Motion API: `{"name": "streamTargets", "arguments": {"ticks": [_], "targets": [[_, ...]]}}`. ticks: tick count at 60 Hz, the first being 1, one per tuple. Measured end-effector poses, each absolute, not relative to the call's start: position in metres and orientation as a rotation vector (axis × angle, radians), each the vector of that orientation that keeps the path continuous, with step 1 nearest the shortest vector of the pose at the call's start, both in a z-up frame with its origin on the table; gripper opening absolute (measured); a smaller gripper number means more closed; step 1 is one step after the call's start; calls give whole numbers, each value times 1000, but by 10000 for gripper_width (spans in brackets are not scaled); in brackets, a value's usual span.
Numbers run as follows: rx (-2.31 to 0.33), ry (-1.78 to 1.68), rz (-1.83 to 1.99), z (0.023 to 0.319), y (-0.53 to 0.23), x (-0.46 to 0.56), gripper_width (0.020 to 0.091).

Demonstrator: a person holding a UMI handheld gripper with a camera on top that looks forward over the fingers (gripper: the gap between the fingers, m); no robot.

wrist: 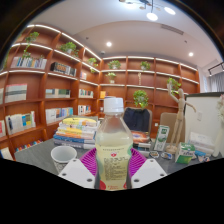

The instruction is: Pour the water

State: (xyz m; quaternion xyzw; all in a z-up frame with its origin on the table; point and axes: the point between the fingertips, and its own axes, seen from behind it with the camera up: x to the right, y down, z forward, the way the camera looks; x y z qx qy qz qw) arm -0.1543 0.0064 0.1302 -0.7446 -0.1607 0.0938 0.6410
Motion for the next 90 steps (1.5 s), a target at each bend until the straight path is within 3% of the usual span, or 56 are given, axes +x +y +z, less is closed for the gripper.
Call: {"name": "streamTargets", "arguments": {"ticks": [13, 14, 15, 31, 33, 40, 45, 52, 60, 73, 90], "targets": [[-1732, -292, 242, 102, 20, -148, 359], [-1741, -292, 245, 97, 19, -146, 402], [-1717, -285, 252, 103, 19, -147, 360], [-1694, -252, 220, 102, 16, -141, 368], [-1699, -234, 223, 102, 16, -140, 426], [-1728, -208, 229, 100, 11, -138, 502], [-1763, -214, 229, 99, 1, -136, 635], [-1782, -180, 279, 103, -29, -130, 656], [-1775, -95, 260, 113, -66, -99, 813], [-1691, 17, 50, 155, -108, -22, 828], [-1683, 79, -104, 181, -137, 42, 826]]}}
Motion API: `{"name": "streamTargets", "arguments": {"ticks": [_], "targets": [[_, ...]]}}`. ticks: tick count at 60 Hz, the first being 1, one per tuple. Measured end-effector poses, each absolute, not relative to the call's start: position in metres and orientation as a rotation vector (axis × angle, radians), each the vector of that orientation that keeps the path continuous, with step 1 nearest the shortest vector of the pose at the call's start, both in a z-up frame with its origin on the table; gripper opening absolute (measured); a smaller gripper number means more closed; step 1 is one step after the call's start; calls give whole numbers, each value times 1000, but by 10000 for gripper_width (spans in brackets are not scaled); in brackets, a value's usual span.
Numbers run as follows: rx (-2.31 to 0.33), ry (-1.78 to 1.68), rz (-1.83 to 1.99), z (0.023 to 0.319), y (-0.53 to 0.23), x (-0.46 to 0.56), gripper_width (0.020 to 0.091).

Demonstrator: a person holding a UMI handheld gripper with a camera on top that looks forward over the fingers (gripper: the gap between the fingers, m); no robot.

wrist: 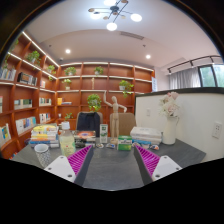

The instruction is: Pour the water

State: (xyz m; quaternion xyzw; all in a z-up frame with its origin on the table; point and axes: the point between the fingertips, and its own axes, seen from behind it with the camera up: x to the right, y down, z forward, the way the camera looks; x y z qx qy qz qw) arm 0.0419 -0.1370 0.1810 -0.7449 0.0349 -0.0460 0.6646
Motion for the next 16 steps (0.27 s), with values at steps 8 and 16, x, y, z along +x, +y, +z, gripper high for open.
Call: {"name": "streamTargets", "arguments": {"ticks": [8, 16], "targets": [[-1670, 92, -102, 187, -144, 48, 827], [-1662, 96, -102, 188, -144, 51, 826]]}}
